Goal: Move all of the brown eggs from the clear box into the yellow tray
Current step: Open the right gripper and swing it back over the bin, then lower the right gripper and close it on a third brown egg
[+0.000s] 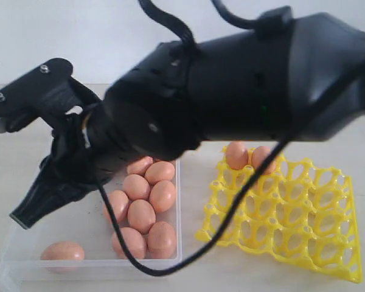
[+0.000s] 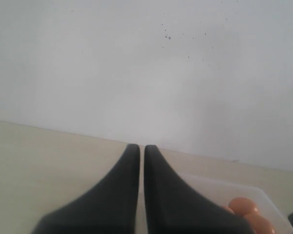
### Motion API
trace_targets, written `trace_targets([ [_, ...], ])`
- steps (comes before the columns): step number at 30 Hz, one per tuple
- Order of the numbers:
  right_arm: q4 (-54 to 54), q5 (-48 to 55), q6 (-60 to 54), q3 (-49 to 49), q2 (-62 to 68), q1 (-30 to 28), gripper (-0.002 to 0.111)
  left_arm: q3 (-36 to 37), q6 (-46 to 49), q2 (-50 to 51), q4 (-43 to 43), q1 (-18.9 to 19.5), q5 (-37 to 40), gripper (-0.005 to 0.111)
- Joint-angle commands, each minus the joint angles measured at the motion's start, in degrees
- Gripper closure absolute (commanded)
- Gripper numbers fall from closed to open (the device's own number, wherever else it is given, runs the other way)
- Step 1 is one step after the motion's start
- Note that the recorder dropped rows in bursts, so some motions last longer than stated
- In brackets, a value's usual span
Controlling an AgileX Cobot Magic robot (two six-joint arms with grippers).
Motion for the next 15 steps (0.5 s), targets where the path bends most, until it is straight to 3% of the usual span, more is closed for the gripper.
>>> trace_targets([
  [1, 2.91, 7.01, 5.66, -9.76, 5.79, -1.37, 0.083, -0.18, -0.42, -0.15, -0.61, 0.08, -0.92, 0.103],
  [6, 4.74, 21.02, 7.41, -20.36, 14.34, -5.0, 0.083, -0.18, -0.42, -0.15, -0.61, 0.08, -0.92, 0.103],
  [11, 4.74, 27.12, 5.43, -25.69, 18.97, -8.09, 0.082, -0.18, -0.42, -0.15, -0.61, 0.08, -0.92, 0.103],
  [13, 4.74, 27.83, 4.15, -26.89, 20.26, -9.28, 0.078, -0.18, -0.42, -0.15, -0.61, 0.08, -0.92, 0.103],
  [15, 4.6, 27.85, -0.54, -27.89, 21.04, -10.48, 0.065, -0.18, -0.42, -0.15, -0.61, 0.08, -0.92, 0.103],
])
